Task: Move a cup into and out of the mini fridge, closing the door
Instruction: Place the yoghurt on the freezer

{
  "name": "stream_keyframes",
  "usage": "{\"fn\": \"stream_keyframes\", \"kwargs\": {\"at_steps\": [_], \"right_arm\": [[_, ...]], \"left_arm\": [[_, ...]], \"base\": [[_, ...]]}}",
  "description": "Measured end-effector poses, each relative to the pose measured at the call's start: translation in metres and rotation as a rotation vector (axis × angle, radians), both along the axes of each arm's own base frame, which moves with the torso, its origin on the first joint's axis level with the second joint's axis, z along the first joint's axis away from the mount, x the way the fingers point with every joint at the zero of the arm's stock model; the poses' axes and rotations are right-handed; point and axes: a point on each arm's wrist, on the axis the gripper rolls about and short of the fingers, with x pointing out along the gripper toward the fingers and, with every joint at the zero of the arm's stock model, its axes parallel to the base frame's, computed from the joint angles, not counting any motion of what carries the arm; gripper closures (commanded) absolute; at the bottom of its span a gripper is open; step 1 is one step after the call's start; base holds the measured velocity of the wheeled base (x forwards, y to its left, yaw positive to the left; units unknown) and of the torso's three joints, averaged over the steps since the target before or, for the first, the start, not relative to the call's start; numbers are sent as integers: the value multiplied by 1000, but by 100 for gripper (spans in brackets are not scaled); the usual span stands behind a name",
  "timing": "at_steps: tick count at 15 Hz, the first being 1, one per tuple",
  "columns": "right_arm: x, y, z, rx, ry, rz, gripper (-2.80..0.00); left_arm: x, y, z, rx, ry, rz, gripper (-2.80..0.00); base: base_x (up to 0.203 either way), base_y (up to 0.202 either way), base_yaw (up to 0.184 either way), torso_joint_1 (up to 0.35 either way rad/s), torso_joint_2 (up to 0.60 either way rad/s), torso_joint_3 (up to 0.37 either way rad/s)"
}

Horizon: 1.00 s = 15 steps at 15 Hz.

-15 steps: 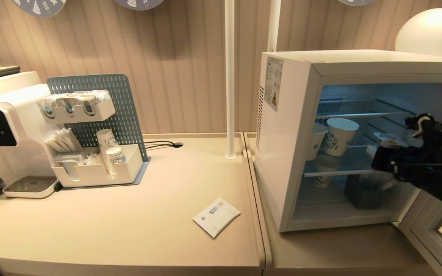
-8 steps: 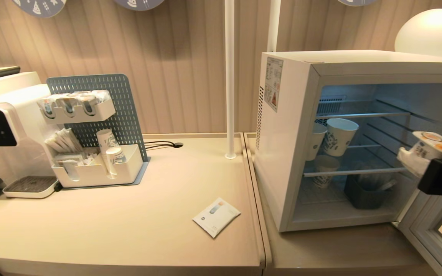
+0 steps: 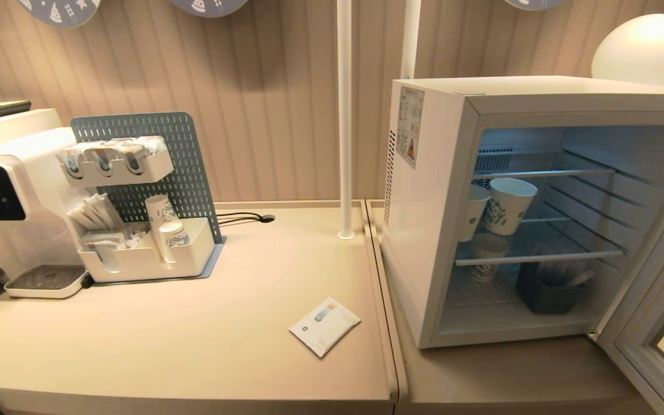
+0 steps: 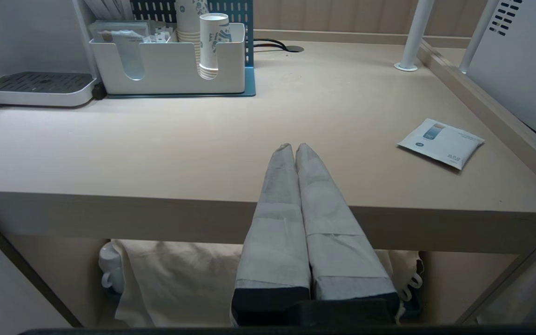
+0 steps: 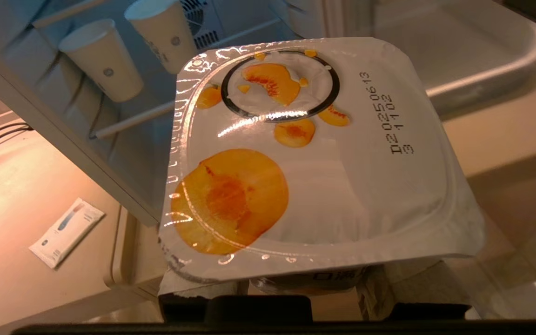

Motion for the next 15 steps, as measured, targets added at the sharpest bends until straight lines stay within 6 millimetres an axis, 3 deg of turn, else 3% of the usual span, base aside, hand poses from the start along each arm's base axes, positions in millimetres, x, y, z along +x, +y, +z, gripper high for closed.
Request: {"fn": "stream_keyframes", "kwargs": {"at_steps": [4, 7, 9, 13, 15], "right_arm": [[-52, 1, -28, 35, 5, 5, 0], [-75, 5, -56, 24, -92, 80, 0], [-68, 6, -76, -16, -147, 113, 0], [-32, 6, -132, -171, -171, 144, 0], [-27, 7, -144, -233, -166, 191, 0]], "left_arm": [[0, 0, 0, 0, 0, 0, 0], [0, 0, 0, 0, 0, 0, 0], [0, 0, 0, 0, 0, 0, 0], [0, 0, 0, 0, 0, 0, 0], [0, 0, 0, 0, 0, 0, 0]], "base": [[0, 0, 0, 0, 0, 0], [0, 0, 0, 0, 0, 0], [0, 0, 0, 0, 0, 0], [0, 0, 0, 0, 0, 0], [0, 0, 0, 0, 0, 0]]}}
